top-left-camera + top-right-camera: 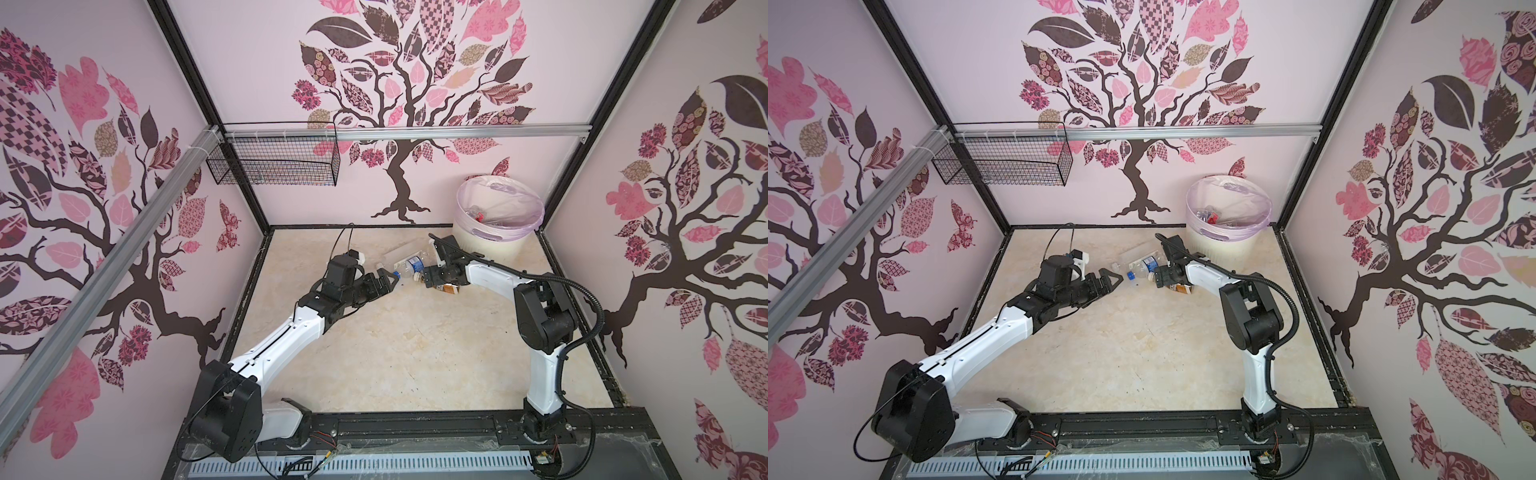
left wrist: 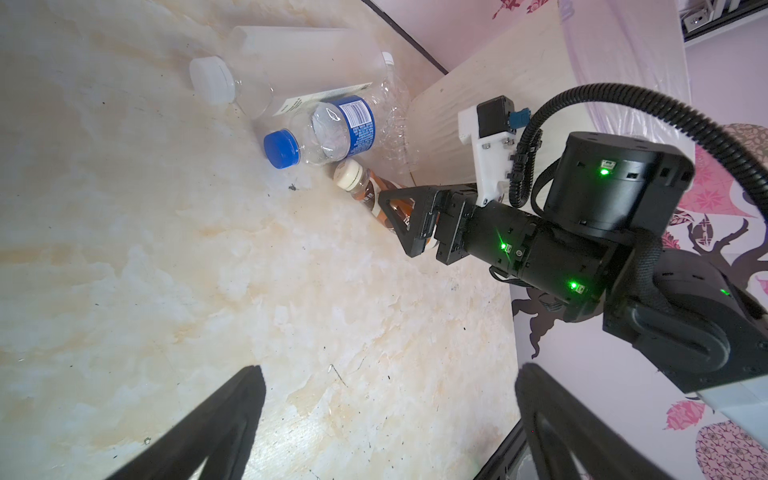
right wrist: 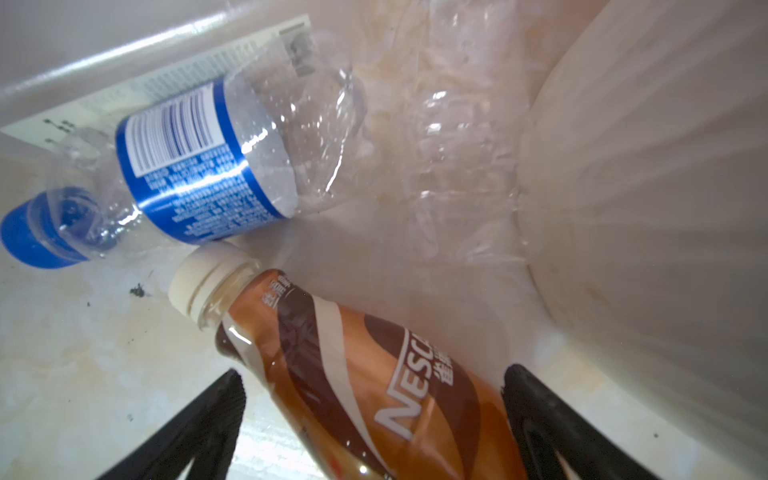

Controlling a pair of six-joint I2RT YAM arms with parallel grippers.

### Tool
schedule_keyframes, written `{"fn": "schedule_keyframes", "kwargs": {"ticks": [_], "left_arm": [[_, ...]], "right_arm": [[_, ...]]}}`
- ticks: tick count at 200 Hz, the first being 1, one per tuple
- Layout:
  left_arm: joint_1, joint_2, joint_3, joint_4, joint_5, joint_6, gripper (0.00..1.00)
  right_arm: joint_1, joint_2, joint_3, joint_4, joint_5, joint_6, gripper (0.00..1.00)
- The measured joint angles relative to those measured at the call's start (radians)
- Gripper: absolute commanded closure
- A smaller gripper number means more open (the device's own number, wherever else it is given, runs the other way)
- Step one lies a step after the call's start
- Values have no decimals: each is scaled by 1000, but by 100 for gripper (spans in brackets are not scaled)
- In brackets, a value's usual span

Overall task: Throw the plastic bottles in the bin
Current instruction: 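Push the Nescafe bottle toward the left gripper with the right gripper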

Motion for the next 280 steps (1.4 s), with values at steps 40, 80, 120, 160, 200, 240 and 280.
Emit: {"fn": "schedule_keyframes", "kwargs": {"ticks": [40,80,120,160,200,240,280], "left_arm": [[0,-2,-21,3,2,-6,2],[3,-15,-39,-7,2,-12,2],[5,-21,-41,-18,0,-12,2],[8,-15,-42,-34,1,-12,2],[50,-14,-42,-55,10,-12,2],[128,-5,-42,-70,37,-8,2],[126,131,14,-109,110,32,2]], "right_arm": [[36,-11,-89,-19,-50,50,0],[56,-112,-172,-20,-111,101,1],[54,-223,-212,2,-154,126,0],[55,-227,-244,58,-239,180,0],[88,-226,-266,77,-292,224,0],[111,-229,-265,96,-322,239,0],[78,-298,-272,73,-314,231,1]]}}
